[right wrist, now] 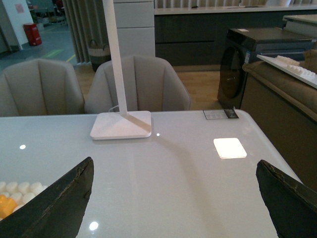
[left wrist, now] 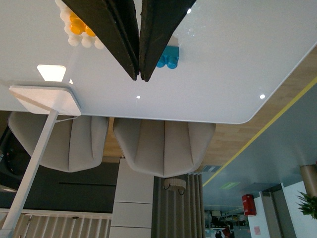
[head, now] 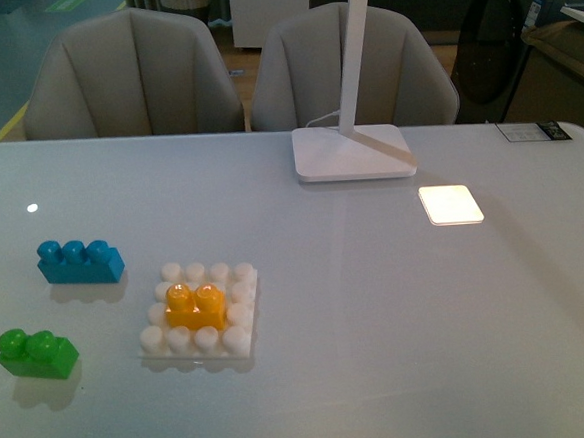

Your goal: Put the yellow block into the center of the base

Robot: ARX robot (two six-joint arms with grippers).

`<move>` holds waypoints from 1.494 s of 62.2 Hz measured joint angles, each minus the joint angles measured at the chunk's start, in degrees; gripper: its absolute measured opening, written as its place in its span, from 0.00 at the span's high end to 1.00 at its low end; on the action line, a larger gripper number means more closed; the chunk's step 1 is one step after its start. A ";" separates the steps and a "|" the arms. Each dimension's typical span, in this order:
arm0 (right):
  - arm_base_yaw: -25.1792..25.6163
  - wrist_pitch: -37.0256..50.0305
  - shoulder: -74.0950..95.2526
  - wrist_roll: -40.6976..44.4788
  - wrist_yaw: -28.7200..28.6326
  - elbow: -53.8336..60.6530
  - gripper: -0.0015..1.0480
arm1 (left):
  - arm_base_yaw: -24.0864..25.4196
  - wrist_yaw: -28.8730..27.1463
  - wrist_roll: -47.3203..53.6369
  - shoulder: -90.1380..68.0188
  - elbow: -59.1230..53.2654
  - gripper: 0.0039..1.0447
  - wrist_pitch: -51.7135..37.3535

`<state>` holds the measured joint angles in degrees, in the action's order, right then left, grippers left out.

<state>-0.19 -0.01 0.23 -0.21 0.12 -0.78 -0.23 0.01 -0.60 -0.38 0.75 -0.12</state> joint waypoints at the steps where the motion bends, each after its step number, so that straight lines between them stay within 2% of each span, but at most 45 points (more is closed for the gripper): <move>1: 0.00 0.00 0.00 0.00 0.00 0.00 0.08 | 0.00 -0.02 0.00 0.00 0.00 0.98 0.02; 24: 0.00 0.00 0.00 0.00 0.00 0.00 0.08 | 0.00 0.00 -0.02 0.02 0.00 0.96 0.04; 54: 0.00 0.00 0.00 0.00 0.00 0.00 0.08 | 0.00 -0.02 0.00 0.02 0.00 0.06 0.04; 93: 0.00 0.00 0.00 0.00 0.00 0.00 0.08 | 0.00 0.00 0.13 0.02 0.00 0.07 0.04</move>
<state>-0.19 -0.01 0.23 -0.21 0.12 -0.78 -0.23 0.01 -0.47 -0.36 0.75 -0.08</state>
